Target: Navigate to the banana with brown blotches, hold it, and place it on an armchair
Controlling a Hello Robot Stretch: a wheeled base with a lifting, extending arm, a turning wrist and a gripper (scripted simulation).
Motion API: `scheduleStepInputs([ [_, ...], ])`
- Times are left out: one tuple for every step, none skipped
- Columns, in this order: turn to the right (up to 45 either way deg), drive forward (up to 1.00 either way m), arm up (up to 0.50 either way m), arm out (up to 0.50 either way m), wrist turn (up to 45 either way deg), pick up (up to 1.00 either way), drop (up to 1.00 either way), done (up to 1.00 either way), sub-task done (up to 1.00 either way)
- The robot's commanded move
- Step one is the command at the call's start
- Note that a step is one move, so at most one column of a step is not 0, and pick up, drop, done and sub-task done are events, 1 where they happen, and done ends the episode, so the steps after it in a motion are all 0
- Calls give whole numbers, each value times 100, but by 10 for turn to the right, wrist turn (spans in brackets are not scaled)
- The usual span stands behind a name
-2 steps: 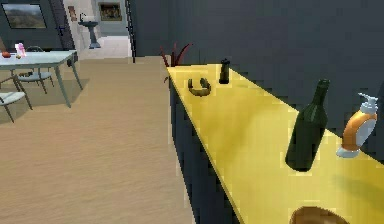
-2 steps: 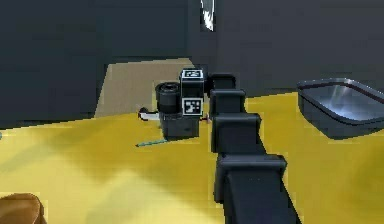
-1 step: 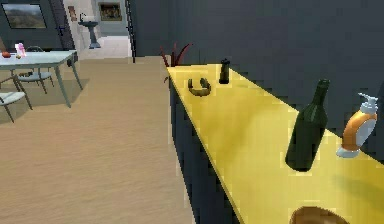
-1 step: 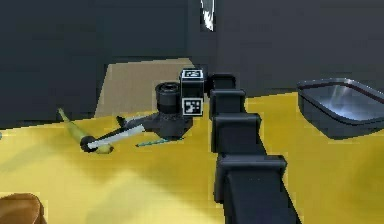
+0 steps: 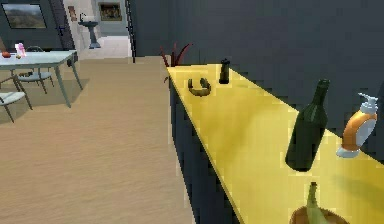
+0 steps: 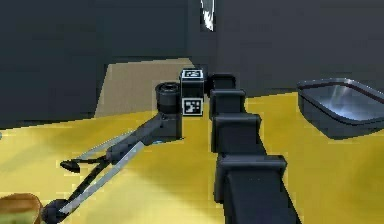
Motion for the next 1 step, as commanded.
scheduleStepInputs([
  [0, 0, 0, 0, -240, 0, 0, 0, 0],
])
